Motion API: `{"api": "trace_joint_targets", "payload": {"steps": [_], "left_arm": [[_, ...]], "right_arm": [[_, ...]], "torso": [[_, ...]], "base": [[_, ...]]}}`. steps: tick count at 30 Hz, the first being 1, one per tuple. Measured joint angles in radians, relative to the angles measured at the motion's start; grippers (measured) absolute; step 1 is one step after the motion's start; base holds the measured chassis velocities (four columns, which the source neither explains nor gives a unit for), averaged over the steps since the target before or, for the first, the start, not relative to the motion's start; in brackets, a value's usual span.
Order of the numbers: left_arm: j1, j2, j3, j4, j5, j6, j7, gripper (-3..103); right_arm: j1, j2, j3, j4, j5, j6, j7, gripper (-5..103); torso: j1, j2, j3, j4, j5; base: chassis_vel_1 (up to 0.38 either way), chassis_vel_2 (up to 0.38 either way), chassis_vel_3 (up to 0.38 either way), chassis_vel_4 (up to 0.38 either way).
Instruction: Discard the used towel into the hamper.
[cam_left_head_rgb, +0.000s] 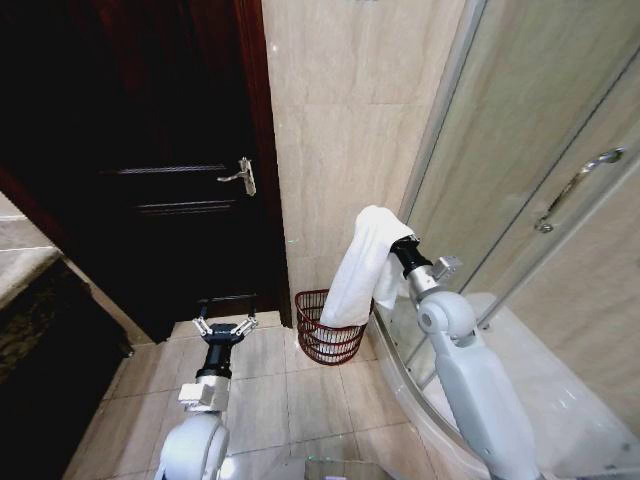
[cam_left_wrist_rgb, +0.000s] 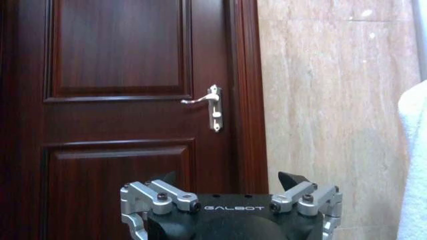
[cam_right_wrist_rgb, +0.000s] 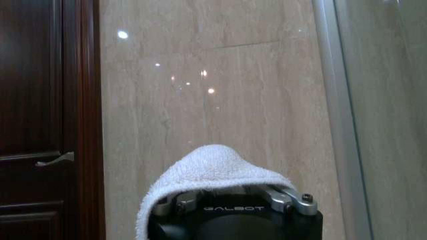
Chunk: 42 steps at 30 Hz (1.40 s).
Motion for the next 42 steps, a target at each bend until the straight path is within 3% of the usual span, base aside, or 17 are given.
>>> {"api": "trace_joint_targets", "payload": {"steps": [42], "left_arm": [[-0.001, -0.031, 0.038, 0.019, 0.036, -0.026, -0.012, 100]], "right_arm": [[-0.059, -0.004, -0.007, 0.045, -0.048, 0.016, -0.047, 7]], "torso": [[-0.072, -0.167, -0.095, 0.0000, 0.0000]], "base": [[-0.001, 0.003, 0.003, -0.002]]}}
